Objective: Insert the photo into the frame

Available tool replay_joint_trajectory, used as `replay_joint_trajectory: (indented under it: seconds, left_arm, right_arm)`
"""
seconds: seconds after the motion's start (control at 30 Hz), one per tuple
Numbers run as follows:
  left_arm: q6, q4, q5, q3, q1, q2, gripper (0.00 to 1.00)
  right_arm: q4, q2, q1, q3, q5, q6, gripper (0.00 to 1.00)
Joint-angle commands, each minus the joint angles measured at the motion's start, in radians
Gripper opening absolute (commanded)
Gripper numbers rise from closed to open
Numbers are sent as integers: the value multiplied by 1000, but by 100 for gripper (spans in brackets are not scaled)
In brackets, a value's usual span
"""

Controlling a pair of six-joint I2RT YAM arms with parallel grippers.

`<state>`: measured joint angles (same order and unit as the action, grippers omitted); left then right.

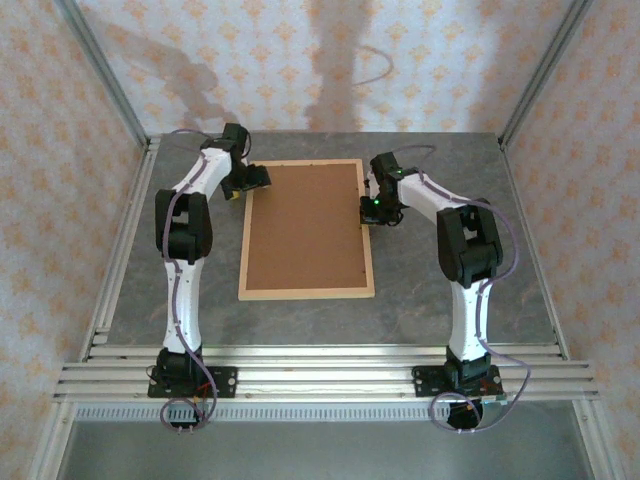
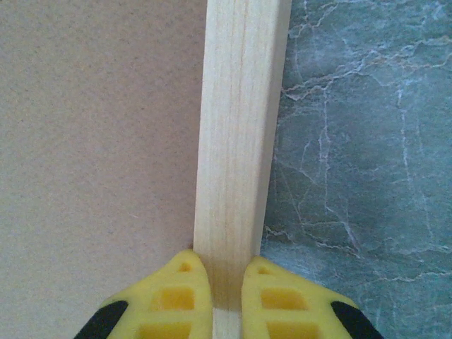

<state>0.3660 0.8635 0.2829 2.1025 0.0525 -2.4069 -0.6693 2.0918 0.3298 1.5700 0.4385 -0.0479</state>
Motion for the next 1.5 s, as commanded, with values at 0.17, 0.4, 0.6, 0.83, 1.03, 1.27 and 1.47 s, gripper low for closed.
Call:
replay_joint_trajectory:
  seconds: [0.17,0.4,0.6,0.83,1.03,1.27,1.47]
  left_arm:
    - [4,13,33,-159,-31,259,88]
    - [23,-73,32,-450,-42,450,89]
    - [33,-139,40,-702,-43,594,89]
    - [29,-191,28,-862,-43,644,90]
    - [28,-238,-11,-858,-45,620,90]
    - [22,-250,-27,-785,-48,535,90]
    - [19,-244,-53,-774,-49,513,90]
  right_arm:
    - [-3,-12,-9,-22,-44,-7,11]
    - [14,-20,-11,-29,-43,-15,11]
    - [11,-19,-11,-21,-36,-16,12]
    - [19,-18,-9,-27,-27,-24,12]
    - [24,-22,-10,-40,-20,-28,12]
    - [23,-28,-9,-51,-22,-21,12]
    - [26,-30,-9,-52,-23,-18,12]
